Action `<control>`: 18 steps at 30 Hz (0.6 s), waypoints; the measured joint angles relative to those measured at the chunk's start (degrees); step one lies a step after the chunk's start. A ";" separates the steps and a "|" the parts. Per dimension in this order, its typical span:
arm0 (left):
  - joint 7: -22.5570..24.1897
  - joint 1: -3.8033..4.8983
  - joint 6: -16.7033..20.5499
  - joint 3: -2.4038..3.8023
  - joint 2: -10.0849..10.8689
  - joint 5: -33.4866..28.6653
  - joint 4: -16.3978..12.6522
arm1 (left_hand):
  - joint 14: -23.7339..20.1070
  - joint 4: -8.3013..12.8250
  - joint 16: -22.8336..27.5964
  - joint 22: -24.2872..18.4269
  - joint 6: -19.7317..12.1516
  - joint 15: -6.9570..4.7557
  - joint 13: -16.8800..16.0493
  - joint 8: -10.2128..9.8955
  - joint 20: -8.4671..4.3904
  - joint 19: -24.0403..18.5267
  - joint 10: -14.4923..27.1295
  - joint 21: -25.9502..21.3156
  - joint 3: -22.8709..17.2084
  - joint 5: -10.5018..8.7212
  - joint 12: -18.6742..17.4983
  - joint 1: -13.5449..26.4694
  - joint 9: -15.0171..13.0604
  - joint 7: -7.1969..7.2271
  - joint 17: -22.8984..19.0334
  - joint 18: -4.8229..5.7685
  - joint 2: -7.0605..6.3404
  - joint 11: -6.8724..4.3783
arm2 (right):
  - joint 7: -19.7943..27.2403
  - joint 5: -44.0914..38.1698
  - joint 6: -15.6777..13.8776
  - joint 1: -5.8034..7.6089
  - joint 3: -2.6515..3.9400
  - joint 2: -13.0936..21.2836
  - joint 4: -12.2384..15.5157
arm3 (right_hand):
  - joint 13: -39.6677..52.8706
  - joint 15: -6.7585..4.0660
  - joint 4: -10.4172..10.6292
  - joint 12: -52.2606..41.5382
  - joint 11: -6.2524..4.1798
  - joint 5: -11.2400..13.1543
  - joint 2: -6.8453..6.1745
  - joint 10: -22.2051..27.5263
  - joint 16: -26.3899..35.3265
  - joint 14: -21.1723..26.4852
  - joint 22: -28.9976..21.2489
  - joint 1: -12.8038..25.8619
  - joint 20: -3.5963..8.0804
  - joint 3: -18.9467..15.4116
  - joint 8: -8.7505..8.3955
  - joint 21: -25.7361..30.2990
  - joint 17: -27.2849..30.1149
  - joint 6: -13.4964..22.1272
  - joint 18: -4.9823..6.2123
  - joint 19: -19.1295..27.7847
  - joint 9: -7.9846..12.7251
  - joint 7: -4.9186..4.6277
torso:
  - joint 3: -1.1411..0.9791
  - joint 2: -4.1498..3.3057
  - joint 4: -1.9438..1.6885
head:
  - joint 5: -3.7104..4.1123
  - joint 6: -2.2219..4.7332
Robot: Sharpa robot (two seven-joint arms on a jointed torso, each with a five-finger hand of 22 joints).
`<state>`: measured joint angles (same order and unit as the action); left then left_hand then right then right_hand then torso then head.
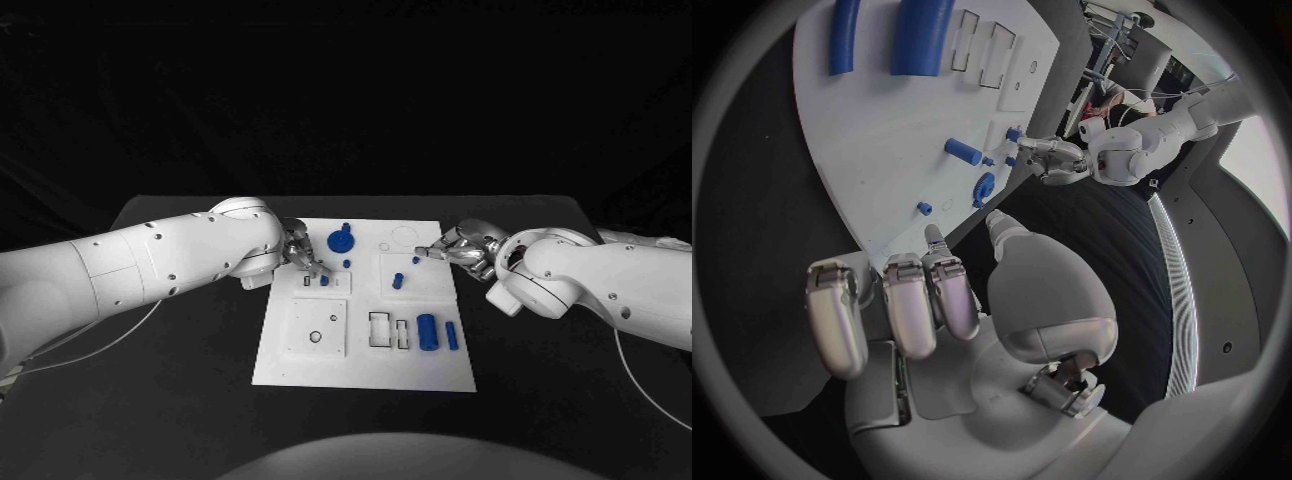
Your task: Assemble the parts on the task board
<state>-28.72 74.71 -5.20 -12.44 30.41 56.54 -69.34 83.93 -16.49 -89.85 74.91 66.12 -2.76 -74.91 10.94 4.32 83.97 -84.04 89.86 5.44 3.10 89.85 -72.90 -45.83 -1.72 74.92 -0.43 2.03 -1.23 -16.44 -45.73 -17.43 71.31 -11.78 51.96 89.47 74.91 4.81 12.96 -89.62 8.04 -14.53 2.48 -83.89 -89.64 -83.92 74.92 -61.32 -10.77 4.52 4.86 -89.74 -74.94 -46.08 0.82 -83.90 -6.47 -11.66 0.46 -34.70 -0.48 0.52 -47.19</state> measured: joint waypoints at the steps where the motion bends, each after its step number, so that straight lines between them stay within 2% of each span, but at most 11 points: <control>1: 0.05 0.00 0.01 0.00 0.01 0.00 0.00 | 0.00 0.00 0.00 0.00 0.00 0.00 0.00 0.00 0.00 0.00 0.00 0.00 0.00 0.00 0.00 0.00 0.00 0.00 0.00 0.00 0.00 0.00 | 0.00 0.00 0.00 0.00 0.00 0.00 0.00 | 0.00 0.00 0.00 0.00 0.00 0.00 0.00 0.00 0.00 0.00 0.00 0.00 0.00 0.00 0.00 0.00 0.00 0.00 0.00 0.00 0.00 0.00 | 0.00 0.00 0.00 | 0.01 0.01; 18: 1.31 0.00 0.69 -0.01 0.36 -0.04 -0.23 | 0.00 -0.41 0.00 0.00 0.00 0.00 0.00 0.00 0.00 0.00 0.00 0.00 0.41 0.00 0.00 0.13 0.00 0.00 -0.01 0.00 -0.57 0.00 | -0.01 -0.01 0.00 -0.02 0.00 -0.04 -0.08 | -0.01 0.00 0.00 0.00 0.00 0.00 0.00 0.00 0.00 0.00 -0.01 0.00 -0.21 0.00 0.00 0.00 0.01 0.14 0.00 -0.21 -0.05 -0.14 | -0.01 0.01 -0.02 | -0.02 0.06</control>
<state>-27.41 74.71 -4.51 -12.45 30.77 56.50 -69.57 83.93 -16.90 -89.85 74.91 66.12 -2.76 -74.91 10.94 4.32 83.97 -84.04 89.86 5.84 3.10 89.85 -72.78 -45.83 -1.72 74.92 -0.43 1.45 -1.23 -16.45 -45.74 -17.43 71.28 -11.78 51.92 89.39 74.91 4.81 12.96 -89.62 8.04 -14.53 2.48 -83.89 -89.64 -83.92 74.91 -61.32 -10.98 4.52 4.86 -89.74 -74.93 -45.94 0.82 -84.11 -6.52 -11.80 0.46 -34.69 -0.49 0.50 -47.13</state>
